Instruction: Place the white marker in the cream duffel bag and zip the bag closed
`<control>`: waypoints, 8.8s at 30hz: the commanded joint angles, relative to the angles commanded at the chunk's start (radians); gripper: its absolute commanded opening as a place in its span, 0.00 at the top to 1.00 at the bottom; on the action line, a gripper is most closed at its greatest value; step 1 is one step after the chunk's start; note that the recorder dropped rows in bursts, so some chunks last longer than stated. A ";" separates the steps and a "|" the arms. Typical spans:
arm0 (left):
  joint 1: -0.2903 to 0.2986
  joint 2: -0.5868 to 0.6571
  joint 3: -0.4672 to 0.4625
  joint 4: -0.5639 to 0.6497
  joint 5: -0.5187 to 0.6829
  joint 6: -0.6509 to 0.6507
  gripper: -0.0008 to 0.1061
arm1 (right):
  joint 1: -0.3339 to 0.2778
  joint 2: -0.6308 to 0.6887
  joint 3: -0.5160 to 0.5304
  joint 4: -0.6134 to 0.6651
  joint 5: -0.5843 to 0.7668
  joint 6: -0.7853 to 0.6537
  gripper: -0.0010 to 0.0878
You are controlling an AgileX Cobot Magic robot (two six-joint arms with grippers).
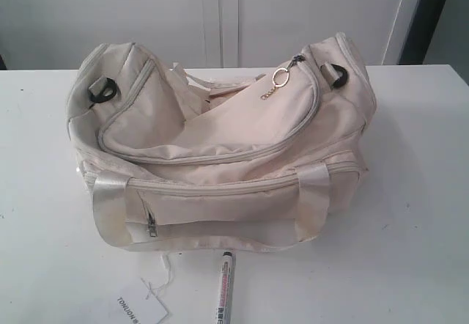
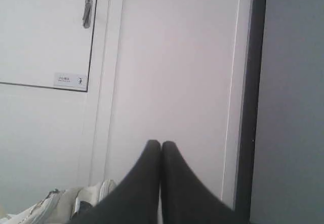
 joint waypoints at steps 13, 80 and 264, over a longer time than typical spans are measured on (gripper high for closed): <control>0.000 0.000 0.000 0.000 0.000 0.000 0.99 | 0.000 0.000 0.000 0.015 -0.202 0.000 0.99; 0.000 0.000 0.000 0.000 0.000 0.000 0.99 | 0.000 0.942 -0.699 0.157 1.006 -0.037 0.99; 0.000 0.000 0.000 0.000 0.000 0.002 0.99 | 0.002 1.992 -1.584 0.559 1.133 -0.323 0.79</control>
